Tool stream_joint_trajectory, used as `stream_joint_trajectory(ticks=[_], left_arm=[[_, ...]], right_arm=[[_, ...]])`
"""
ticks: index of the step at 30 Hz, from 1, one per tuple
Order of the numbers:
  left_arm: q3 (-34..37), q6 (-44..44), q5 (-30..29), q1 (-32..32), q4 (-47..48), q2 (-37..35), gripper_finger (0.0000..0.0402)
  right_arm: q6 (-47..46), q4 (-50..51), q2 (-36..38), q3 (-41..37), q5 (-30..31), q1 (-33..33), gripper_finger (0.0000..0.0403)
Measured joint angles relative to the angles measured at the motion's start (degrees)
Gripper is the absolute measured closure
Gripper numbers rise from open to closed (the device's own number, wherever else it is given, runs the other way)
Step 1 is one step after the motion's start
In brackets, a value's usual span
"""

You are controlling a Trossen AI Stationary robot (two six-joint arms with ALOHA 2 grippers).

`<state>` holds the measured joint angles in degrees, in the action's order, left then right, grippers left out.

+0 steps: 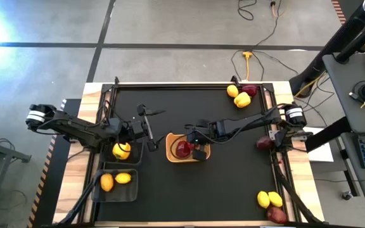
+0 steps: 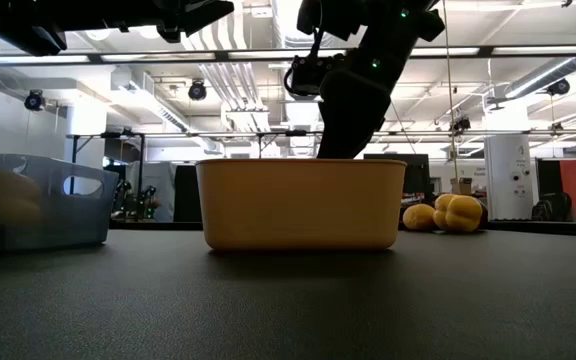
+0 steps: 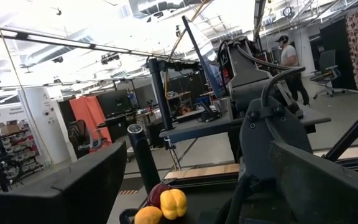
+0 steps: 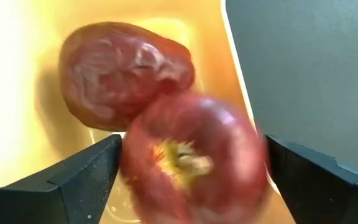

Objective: Sort produce into baskets
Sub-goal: Put the red apple into the yellow bin

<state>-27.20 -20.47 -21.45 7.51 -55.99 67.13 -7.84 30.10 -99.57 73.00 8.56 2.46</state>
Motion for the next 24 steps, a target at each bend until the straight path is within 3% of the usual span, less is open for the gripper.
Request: stream_joint_trajectory(ticks=[10,18,24], left_arm=[[0.0,0.0,0.0,0.0,0.0,0.0,0.0029],[0.0,-0.1,0.0,0.0,0.0,0.0,0.0029],[0.0,-0.6,0.0,0.0,-0.1,0.0,0.0029]], right_arm=[[2.5,4.2,0.2,2.9,0.1,0.0,0.003],[-0.3,22.2,0.6,14.0,3.7,1.1,0.0028],[-9.7,37.0,0.7,19.0,3.5,7.9,0.0028]])
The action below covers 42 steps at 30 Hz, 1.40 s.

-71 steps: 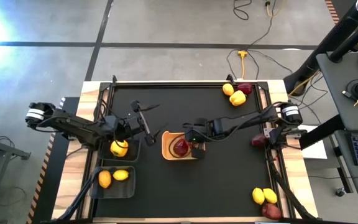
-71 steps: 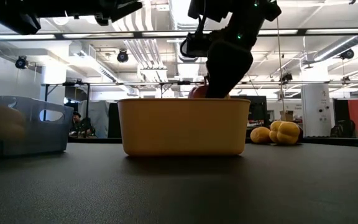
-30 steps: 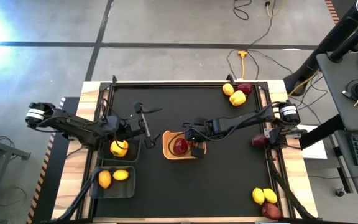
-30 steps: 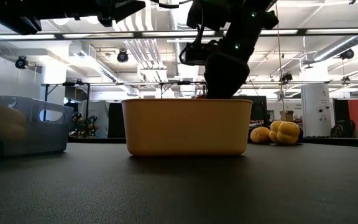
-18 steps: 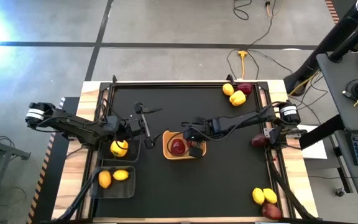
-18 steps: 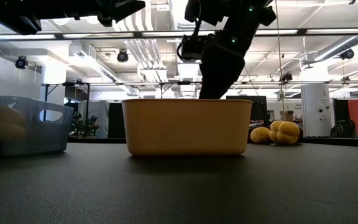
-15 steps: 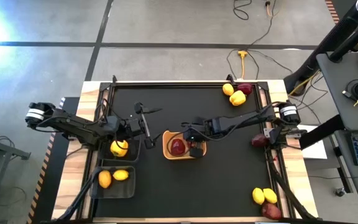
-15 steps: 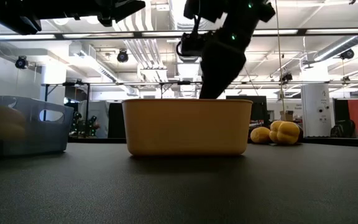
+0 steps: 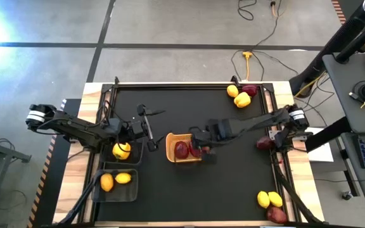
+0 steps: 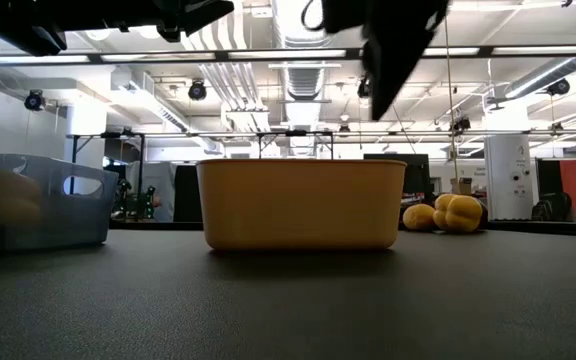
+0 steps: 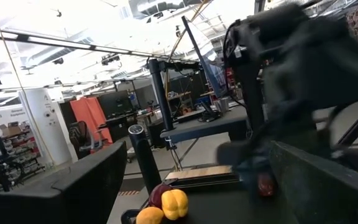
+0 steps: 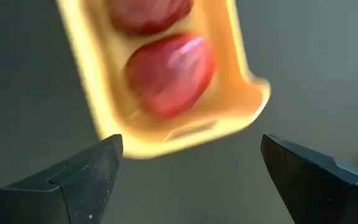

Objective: Sort produce into baskets
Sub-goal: Put the red apple into the yellow bin

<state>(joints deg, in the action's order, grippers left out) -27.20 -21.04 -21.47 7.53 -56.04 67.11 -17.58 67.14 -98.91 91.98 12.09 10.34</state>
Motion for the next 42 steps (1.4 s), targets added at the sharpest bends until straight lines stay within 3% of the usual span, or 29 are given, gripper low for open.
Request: stream_joint_trajectory(ticks=[10,19,28,33,37,42], left_arm=[[-0.2,1.3,0.0,0.0,0.2,0.1,0.0029],[-1.2,3.9,0.0,0.0,0.6,0.2,0.0029],[-1.2,6.6,0.0,0.0,0.8,0.2,0.0029],[-1.2,8.1,0.0,0.0,0.9,1.0,0.0029],[-1.2,8.1,0.0,0.0,0.9,1.1,0.0029],[-1.2,6.7,0.0,0.0,0.8,1.1,0.0029]], right_arm=[[-30.4,16.5,0.0,5.7,-0.7,20.8,0.0028],[-55.5,14.2,-0.6,-0.4,-20.1,35.6,0.0028],[-68.8,9.3,-1.4,-9.0,-36.6,39.4,0.0028],[-72.3,-1.2,-2.5,-15.9,-48.0,41.0,0.0028],[-74.7,-9.4,-3.3,-20.0,-51.4,42.7,0.0028],[-74.4,-10.9,-3.8,-23.0,-51.9,43.6,0.0028]])
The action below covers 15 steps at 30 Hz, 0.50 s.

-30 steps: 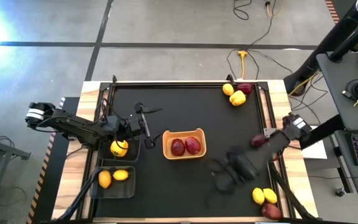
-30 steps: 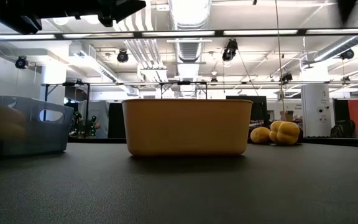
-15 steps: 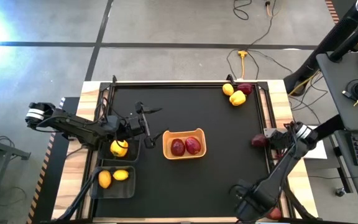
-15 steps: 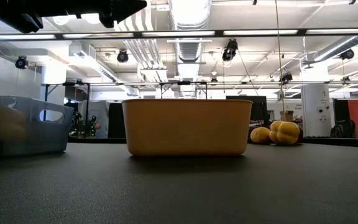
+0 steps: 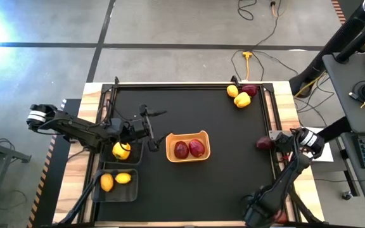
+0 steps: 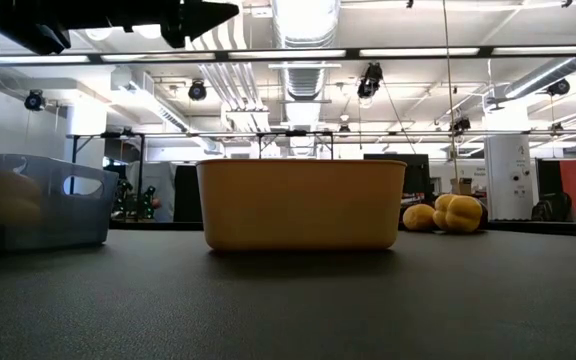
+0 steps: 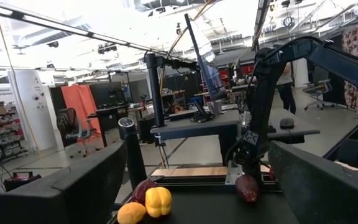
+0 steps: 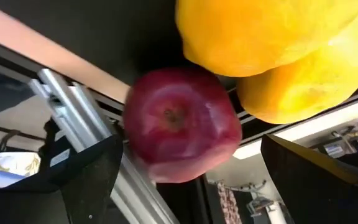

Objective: Sort produce into baskets
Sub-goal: Put the red apple into the yellow bin

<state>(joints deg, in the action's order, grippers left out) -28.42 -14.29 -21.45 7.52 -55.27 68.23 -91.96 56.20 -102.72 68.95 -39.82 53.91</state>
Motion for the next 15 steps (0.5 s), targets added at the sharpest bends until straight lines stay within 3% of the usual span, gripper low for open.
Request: stream_joint_trajectory(ticks=[4,10,15], left_arm=[[0.0,-0.1,0.0,0.0,0.0,0.0,0.0029],[0.0,-0.2,0.0,0.0,0.0,0.0,0.0029],[0.0,-0.2,0.0,0.0,0.0,0.0,0.0029]], right_arm=[[-0.2,-1.6,0.0,-1.7,-2.6,0.0,0.0028],[-4.1,-12.6,-0.4,-6.5,-2.5,1.0,0.0029],[-6.2,-15.4,-1.5,-8.4,-4.6,1.2,0.0054]])
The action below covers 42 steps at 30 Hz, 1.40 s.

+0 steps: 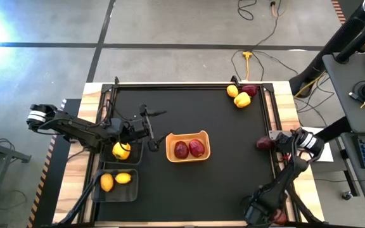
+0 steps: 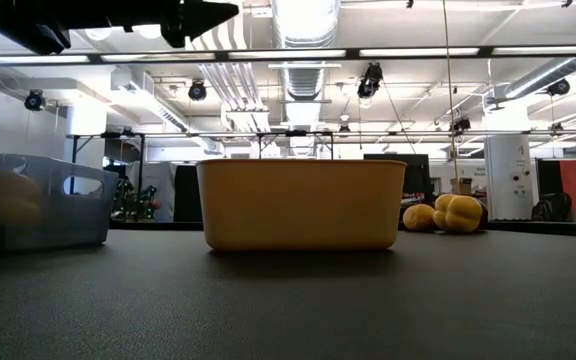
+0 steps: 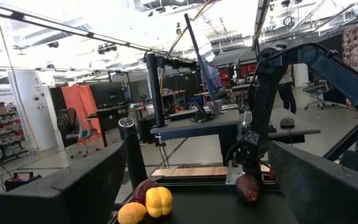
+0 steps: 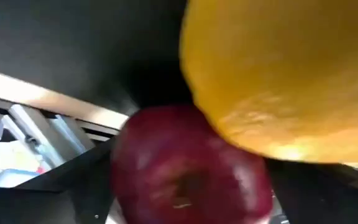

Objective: Sort produce into baskets
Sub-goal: Put the red apple into the yellow bin

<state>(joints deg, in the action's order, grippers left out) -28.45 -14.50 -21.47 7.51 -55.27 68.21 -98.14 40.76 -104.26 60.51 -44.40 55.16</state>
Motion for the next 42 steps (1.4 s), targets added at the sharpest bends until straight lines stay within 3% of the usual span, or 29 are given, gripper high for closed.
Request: stream_joint_trajectory(ticks=[6,10,16,18,23,27,32,42], left_arm=[[0.0,0.0,0.0,0.0,-0.1,0.0,0.0029],[0.0,0.0,0.0,0.0,-0.2,0.0,0.0029],[0.0,0.0,0.0,0.0,-0.3,0.0,0.0029],[0.0,0.0,0.0,0.0,-0.5,0.0,0.0029],[0.0,0.0,0.0,0.0,-0.7,0.0,0.0029],[0.0,0.0,0.0,0.0,-0.8,0.0,0.0029],[0.0,0.0,0.0,0.0,-0.8,0.0,0.0029],[0.0,-1.2,0.0,0.0,-0.4,0.1,0.0029]], right_arm=[[1.2,-0.1,-0.1,0.3,-1.1,-0.1,0.0128],[3.6,1.9,0.1,3.5,-1.6,-1.1,0.013],[13.1,12.6,1.3,15.1,4.5,-5.9,0.013],[18.2,21.1,1.3,18.9,9.9,-7.9,0.013],[31.3,27.4,1.4,27.7,28.6,-14.9,0.0128],[45.3,25.4,1.5,31.6,47.0,-21.2,0.0128],[61.7,21.3,1.5,32.0,62.5,-29.4,0.013],[77.3,5.6,1.4,30.5,62.0,-41.1,0.0128]])
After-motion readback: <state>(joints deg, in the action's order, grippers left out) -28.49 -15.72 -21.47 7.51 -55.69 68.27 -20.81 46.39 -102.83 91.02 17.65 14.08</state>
